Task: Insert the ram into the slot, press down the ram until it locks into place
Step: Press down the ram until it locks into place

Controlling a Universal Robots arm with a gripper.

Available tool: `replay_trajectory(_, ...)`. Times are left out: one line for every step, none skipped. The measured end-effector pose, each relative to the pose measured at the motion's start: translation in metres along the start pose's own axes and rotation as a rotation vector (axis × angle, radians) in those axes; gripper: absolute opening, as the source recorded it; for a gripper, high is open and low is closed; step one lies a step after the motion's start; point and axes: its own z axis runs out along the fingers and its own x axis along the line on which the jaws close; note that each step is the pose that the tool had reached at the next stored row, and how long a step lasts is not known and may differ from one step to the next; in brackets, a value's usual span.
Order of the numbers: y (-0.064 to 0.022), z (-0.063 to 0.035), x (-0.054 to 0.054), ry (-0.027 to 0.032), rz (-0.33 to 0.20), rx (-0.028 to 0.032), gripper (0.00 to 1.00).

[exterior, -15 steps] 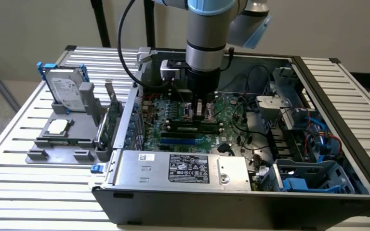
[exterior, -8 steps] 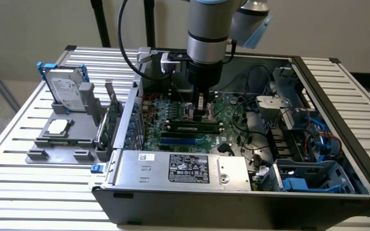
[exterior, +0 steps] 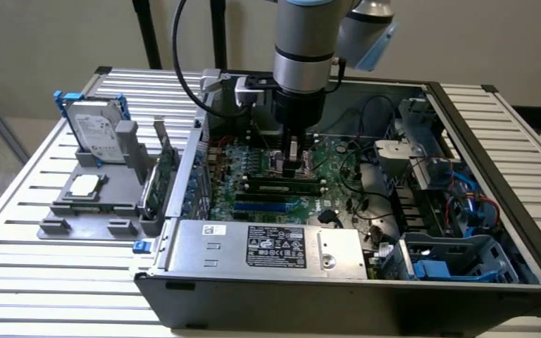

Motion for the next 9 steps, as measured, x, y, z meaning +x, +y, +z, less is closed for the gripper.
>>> replay_trajectory(0.0000, 0.0000, 0.0000, 0.0000, 0.000, 0.0000, 0.11)
replay_trajectory(0.0000, 0.0000, 0.0000, 0.0001, 0.000, -0.0001, 0.11)
replay_trajectory(0.0000, 0.0000, 0.0000, 0.0000, 0.000, 0.0000, 0.11)
replay_trajectory(0.0000, 0.0000, 0.0000, 0.0001, 0.000, 0.0000, 0.11)
replay_trajectory(0.0000, 0.0000, 0.0000, 0.0001, 0.000, -0.0001, 0.11)
replay_trajectory(0.0000, 0.0000, 0.0000, 0.0001, 0.000, -0.0001, 0.11)
replay_trajectory(0.0000, 0.0000, 0.0000, 0.0001, 0.000, 0.0000, 0.11)
replay_trajectory(0.0000, 0.0000, 0.0000, 0.0001, 0.000, 0.0000, 0.11)
replay_trajectory(0.0000, 0.0000, 0.0000, 0.0000, 0.000, 0.0000, 0.11)
